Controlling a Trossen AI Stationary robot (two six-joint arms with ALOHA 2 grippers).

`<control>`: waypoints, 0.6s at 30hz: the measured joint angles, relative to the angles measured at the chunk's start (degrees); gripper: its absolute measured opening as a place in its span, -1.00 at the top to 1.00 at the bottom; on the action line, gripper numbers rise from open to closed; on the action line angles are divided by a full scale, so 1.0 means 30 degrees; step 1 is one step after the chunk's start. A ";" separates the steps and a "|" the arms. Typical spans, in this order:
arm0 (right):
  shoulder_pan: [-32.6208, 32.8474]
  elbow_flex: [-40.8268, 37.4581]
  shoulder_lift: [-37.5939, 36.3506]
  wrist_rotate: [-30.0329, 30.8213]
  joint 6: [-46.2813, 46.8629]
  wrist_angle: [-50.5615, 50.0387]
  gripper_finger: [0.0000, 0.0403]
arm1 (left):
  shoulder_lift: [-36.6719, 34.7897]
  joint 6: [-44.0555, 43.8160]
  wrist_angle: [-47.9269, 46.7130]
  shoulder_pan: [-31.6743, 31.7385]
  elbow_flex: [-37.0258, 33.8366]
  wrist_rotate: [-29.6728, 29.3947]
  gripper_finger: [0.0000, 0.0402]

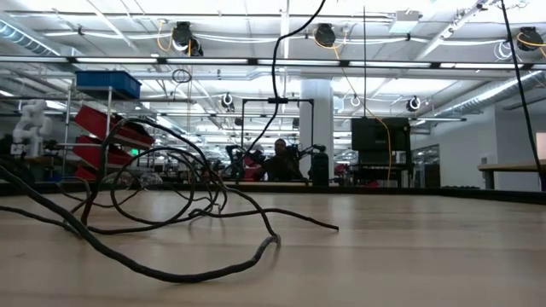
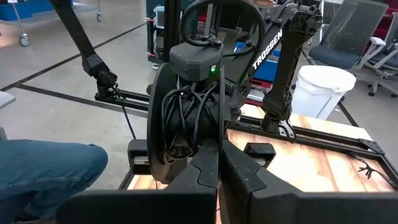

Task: Coil cords
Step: Coil the black wire onto the spool

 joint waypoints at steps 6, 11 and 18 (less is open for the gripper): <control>0.0000 0.0000 0.0000 0.0007 0.0012 -0.0001 1.00 | 0.0002 -0.0007 0.0000 0.0047 -0.0007 0.1411 0.13; -0.0015 0.0000 0.0000 0.0073 -0.0025 0.0005 1.00 | -0.0059 0.0175 -0.0126 0.0024 -0.0007 0.1596 0.13; -0.0143 0.0000 0.0007 0.0071 -0.0274 0.0264 1.00 | -0.2249 -0.0052 -0.4170 0.0055 -0.0029 0.2895 0.13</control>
